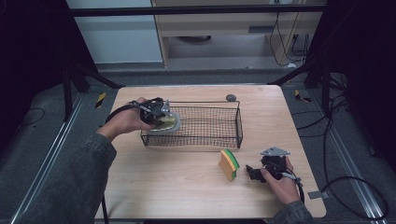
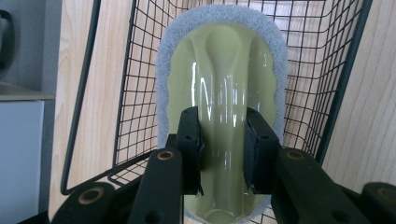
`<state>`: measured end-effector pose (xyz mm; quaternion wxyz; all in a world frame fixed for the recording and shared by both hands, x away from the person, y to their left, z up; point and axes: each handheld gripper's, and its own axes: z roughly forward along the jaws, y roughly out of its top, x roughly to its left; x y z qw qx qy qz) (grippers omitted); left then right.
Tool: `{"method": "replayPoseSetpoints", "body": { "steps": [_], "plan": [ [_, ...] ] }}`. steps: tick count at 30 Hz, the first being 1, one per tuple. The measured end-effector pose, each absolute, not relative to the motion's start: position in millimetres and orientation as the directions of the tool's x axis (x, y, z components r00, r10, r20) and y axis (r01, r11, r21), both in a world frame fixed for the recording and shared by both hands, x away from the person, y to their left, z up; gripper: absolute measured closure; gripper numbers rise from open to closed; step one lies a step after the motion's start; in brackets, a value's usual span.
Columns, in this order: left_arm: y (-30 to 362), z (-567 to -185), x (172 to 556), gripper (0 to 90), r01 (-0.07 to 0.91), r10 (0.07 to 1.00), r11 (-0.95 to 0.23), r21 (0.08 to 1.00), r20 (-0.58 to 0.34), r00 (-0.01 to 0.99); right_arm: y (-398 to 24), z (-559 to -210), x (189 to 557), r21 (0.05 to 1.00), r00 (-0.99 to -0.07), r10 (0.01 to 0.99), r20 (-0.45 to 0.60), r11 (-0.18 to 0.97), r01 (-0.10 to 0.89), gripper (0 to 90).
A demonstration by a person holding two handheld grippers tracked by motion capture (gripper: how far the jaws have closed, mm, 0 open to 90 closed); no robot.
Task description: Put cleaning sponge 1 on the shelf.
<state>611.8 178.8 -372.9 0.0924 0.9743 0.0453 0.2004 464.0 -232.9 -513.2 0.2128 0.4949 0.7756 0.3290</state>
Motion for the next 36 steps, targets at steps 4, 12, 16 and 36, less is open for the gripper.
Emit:
{"method": "replayPoseSetpoints", "body": {
  "steps": [4,12,16,36],
  "plan": [
    [179,-378,614,70.9,0.056,0.127,-0.979,0.196,0.373,0.919,-233,-513,464,0.721,-0.419,0.908,-0.005,0.294,0.628,0.4],
    [178,-385,616,70.8,0.055,0.122,-0.980,0.190,0.362,0.924,-233,-513,464,0.721,-0.418,0.908,-0.005,0.293,0.628,0.4],
    [179,-390,617,70.8,0.074,0.138,-0.978,0.193,0.343,0.929,-233,-513,464,0.721,-0.417,0.909,-0.003,0.291,0.629,0.4],
    [175,-408,621,70.7,0.093,0.137,-0.983,0.158,0.298,0.945,-232,-513,464,0.722,-0.415,0.910,-0.004,0.290,0.629,0.4]
  ]
}}
